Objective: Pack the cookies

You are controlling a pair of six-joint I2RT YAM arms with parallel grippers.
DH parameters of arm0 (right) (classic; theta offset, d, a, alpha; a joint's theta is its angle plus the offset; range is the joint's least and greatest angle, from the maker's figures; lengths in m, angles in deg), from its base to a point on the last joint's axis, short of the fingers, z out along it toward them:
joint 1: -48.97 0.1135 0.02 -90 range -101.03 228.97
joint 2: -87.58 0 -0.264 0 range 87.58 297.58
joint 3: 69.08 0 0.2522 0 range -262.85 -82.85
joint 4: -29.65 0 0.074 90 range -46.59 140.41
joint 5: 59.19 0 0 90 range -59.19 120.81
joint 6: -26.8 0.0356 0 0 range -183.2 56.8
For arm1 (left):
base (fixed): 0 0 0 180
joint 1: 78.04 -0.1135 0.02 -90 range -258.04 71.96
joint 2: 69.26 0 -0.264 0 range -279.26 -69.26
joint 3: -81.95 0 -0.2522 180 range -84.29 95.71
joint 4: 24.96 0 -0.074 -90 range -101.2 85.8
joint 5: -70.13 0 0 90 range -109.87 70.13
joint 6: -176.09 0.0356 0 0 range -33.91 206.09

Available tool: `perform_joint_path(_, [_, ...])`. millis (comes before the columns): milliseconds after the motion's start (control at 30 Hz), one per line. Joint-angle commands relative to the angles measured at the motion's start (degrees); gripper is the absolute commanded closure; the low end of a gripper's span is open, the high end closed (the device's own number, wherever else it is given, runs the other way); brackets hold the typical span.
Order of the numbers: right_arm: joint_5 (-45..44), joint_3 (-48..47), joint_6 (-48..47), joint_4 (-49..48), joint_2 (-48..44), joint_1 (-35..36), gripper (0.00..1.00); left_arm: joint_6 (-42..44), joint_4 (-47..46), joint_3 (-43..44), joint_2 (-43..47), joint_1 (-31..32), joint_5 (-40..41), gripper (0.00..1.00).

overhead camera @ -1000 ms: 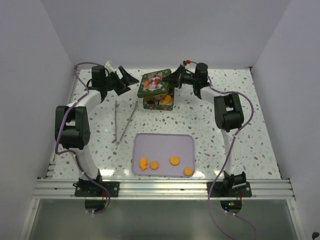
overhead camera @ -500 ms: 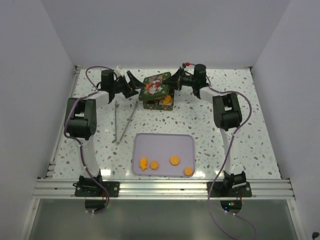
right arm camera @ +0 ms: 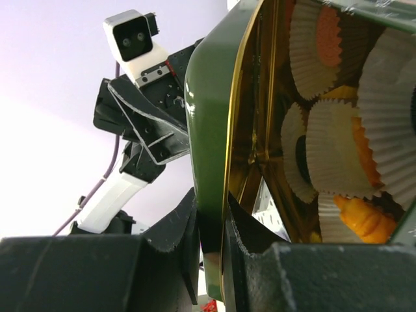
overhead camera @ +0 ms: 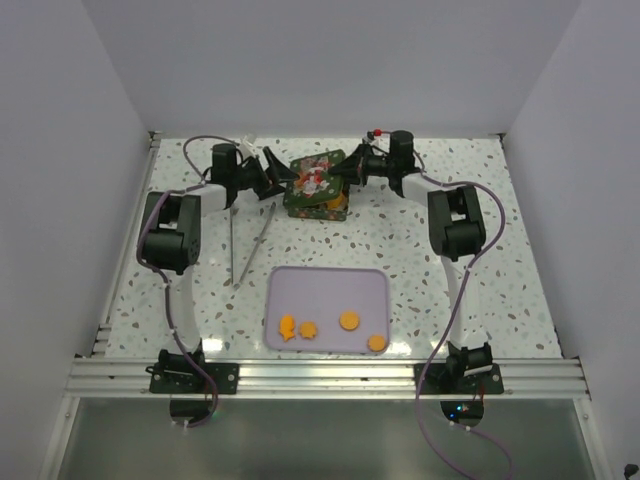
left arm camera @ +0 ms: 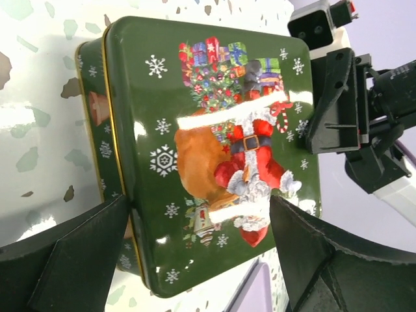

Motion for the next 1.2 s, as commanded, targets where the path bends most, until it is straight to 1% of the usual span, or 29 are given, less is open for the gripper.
perform_joint_path(0, [-0.2,-0.2,-3.0,2.6,-0.9,-1.1,1.0,-0.9,-3.0,2.5,-1.4,1.5,-2.1,0.06])
perform_joint_path(100, [-0.7,0.2,-4.9,5.5,-1.3,-1.8,1.0,-0.9,-2.6,2.9,-1.5,1.9,-2.1,0.07])
perform_joint_path(133, [-0.8,0.4,-5.5,6.3,-1.3,-1.9,0.98,-0.9,-2.4,3.0,-1.5,1.9,-2.1,0.07])
perform_joint_path(233, [-1.7,0.6,-8.7,10.2,-1.8,-2.2,0.85,-0.9,-1.9,3.5,-1.3,1.9,-1.9,0.07])
perform_joint_path(267, [-2.1,0.7,-10.5,11.3,-2.3,-2.4,0.74,-0.5,-1.3,3.7,-1.3,2.0,-1.8,0.07])
perform_joint_path(300, [-2.7,0.7,-11.5,13.8,-2.5,-2.6,0.69,-0.1,-0.8,4.4,-1.4,2.0,-1.5,0.08])
perform_joint_path(367, [-3.4,0.5,-14.1,16.2,-3.0,-2.6,0.63,1.5,1.7,5.2,-1.7,2.1,-1.0,0.08])
perform_joint_path(767, [-7.8,-3.2,-23.3,31.9,-4.3,-3.8,0.54,8.5,12.6,10.9,-3.8,4.1,3.0,0.11])
perform_joint_path(933, [-9.1,-3.8,-25.6,35.6,-5.0,-4.1,0.52,9.3,14.2,11.5,-4.3,4.2,3.7,0.12])
perform_joint_path(1167, [-11.2,-5.9,-31.0,43.3,-5.7,-5.0,0.5,10.1,15.2,11.7,-4.2,4.2,4.0,0.12])
